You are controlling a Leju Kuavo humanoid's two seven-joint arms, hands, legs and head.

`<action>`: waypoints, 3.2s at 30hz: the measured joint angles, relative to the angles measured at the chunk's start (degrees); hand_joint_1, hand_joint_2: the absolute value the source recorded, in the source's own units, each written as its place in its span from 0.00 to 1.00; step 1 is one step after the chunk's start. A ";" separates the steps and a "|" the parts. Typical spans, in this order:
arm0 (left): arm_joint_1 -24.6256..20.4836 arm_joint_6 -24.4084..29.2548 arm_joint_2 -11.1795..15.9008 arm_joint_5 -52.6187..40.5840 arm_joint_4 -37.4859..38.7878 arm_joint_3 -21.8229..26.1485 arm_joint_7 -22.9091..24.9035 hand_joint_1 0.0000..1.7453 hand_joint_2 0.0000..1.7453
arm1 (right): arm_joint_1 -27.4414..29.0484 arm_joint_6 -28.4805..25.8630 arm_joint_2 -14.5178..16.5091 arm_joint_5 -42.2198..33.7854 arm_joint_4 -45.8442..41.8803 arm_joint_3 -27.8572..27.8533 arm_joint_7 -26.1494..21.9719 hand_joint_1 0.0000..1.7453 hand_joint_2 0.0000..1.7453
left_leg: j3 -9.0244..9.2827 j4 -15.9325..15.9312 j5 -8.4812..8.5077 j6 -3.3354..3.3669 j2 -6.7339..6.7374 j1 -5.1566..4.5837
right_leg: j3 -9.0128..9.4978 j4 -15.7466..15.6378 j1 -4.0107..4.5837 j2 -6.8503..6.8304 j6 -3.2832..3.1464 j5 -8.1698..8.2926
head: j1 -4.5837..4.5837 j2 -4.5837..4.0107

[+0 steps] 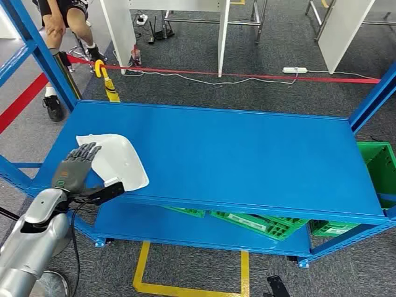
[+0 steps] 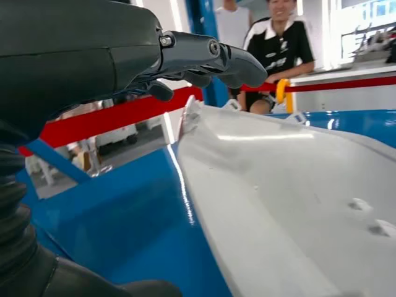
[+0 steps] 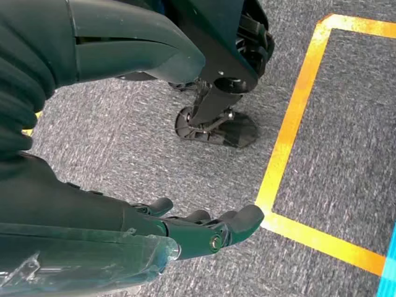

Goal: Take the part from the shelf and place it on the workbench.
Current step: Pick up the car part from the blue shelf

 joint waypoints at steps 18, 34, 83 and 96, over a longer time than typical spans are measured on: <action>-5.73 -0.28 -0.11 -1.36 6.92 -2.21 -1.08 0.00 1.00 | -0.38 0.25 0.24 1.21 0.00 -0.02 0.68 0.00 1.00 | -0.01 0.00 0.00 0.00 0.00 0.00 | -0.02 0.01 0.00 0.01 -0.01 0.01 | 0.00 0.00; -9.54 -1.43 0.46 -1.34 12.37 -2.56 -0.86 0.17 1.00 | -0.26 0.64 0.24 1.61 0.01 -0.02 0.69 0.00 1.00 | -0.01 0.00 0.00 0.00 0.00 0.00 | -0.01 0.01 0.00 0.00 -0.01 0.01 | 0.00 0.00; 11.19 11.97 -10.10 -1.53 -18.62 -9.32 1.28 1.00 1.00 | 1.35 2.95 -0.80 -2.29 -0.11 -4.10 -11.49 0.00 1.00 | -0.07 0.00 -0.15 0.21 0.17 -0.28 | -0.06 -0.20 -0.31 0.17 0.26 -0.06 | 0.01 0.00; 27.44 19.63 -11.36 -2.45 -34.69 -11.52 0.72 1.00 1.00 | 1.00 3.04 -2.68 -2.09 -1.91 -7.84 -20.05 0.00 1.00 | -0.29 -0.93 1.42 1.78 1.15 0.13 | -6.57 12.90 -1.23 -1.06 2.74 -5.95 | 0.63 0.00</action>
